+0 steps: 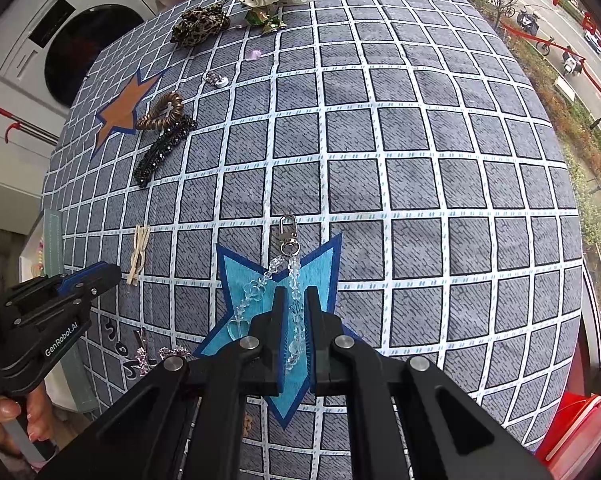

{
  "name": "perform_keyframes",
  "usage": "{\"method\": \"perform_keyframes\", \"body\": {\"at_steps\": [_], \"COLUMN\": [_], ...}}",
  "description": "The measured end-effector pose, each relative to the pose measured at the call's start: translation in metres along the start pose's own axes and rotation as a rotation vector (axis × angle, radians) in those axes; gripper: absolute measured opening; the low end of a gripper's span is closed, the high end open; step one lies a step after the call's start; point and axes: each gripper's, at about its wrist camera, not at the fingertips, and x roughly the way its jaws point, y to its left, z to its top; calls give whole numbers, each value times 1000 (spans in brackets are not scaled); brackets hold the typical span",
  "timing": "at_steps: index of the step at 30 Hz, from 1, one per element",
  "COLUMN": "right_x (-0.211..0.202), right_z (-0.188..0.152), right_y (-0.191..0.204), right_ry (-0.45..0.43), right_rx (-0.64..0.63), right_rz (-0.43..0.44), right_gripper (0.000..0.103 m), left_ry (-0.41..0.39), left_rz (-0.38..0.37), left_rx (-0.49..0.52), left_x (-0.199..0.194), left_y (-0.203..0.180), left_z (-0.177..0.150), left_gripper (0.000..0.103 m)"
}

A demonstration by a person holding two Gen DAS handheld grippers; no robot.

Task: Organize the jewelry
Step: 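Lift the bunny clip and crystal chain and carry both toward the white tray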

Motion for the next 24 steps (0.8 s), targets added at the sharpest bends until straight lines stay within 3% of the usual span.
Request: {"method": "perform_keyframes", "body": {"at_steps": [2,10,12,14,17,19,21,24], "right_x": [0,-2,-3,-3,-5,-7,-9,-12], "right_z": [0,-2,-3,-3,-4,-6,-7,-9], "right_y": [-2,-6,-7,-7,-8,-7,-7,-5], "right_ry": [0,4,5,5,5,5,4,-1], "right_rx": [8,27,28,30,36,41,46,55], "right_rz": [3,10,11,11,13,16,18,20], "right_gripper": [8,8,8,8,8,8,8,8], "left_ry": [-44,16,42,46,45,33,31,19], "left_rz": [18,35,36,8,-26,-28,-33,-63], "left_rx": [-5,28,47,51,76,100,116,99], "left_x": [-1,18,26,31,28,23,20,12], "left_y": [4,-3,-6,-7,-14,-23,-26,-22], "left_z": [3,16,17,14,12,11,12,11], "left_gripper": [103,103,85,80,62,43,15,15]}}
